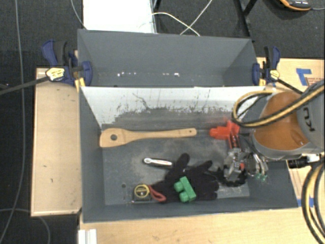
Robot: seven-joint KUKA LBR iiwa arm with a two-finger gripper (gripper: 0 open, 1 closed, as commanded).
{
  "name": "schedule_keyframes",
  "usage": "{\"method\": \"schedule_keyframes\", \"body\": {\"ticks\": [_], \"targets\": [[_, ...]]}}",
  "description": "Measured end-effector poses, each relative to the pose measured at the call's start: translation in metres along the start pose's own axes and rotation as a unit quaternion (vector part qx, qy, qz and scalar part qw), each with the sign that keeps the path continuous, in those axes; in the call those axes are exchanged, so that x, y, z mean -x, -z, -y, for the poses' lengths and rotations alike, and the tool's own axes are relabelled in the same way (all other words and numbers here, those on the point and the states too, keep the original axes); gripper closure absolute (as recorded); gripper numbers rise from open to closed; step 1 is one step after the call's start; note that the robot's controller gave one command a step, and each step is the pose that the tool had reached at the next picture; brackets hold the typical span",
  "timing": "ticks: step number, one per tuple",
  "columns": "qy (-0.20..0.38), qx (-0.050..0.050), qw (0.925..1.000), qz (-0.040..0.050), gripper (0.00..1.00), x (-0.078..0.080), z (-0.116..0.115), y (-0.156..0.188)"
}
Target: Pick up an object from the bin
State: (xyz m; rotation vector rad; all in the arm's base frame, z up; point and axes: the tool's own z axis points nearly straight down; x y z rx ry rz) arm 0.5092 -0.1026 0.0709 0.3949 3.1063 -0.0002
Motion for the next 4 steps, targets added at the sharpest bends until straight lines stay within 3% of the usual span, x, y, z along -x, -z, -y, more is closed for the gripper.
{"method": "schedule_keyframes", "body": {"ticks": [1, 2, 4], "targets": [[0.0, 0.0, 1.0, -0.0001, 1.0, 0.0, 0.0, 0.0], [0.002, 0.0, 1.0, -0.0028, 1.0, -0.002, 0.0, 0.023], [0.007, 0.0, 1.0, -0.0028, 1.0, 0.0, 0.0, 0.107]]}}
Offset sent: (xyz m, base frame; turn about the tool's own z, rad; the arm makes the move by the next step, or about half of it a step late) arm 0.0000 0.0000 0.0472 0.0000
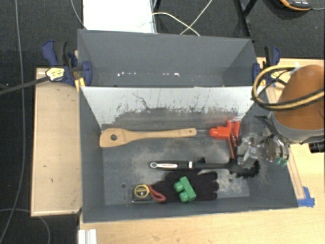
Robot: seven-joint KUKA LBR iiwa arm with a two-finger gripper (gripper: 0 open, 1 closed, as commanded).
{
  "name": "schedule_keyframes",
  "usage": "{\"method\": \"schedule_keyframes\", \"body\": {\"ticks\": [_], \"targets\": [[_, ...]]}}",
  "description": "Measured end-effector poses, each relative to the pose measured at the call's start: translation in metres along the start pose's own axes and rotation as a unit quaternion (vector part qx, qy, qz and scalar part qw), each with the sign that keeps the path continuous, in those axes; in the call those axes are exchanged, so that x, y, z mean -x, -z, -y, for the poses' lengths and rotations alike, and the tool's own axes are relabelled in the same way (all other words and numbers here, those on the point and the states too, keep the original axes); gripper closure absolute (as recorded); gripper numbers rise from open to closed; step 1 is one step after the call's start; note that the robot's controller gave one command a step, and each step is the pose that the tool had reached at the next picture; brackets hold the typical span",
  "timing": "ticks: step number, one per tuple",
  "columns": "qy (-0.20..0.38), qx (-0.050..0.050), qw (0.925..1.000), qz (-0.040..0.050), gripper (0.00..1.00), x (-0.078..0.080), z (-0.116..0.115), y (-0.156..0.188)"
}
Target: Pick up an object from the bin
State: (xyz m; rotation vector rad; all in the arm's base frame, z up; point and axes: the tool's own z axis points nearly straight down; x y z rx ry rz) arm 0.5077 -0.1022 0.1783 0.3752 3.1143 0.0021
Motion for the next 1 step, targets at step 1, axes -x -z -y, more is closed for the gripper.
{"method": "schedule_keyframes", "body": {"ticks": [1], "targets": [[0.002, 0.0, 1.0, 0.0036, 1.0, 0.0016, -0.0001, 0.0134]]}}
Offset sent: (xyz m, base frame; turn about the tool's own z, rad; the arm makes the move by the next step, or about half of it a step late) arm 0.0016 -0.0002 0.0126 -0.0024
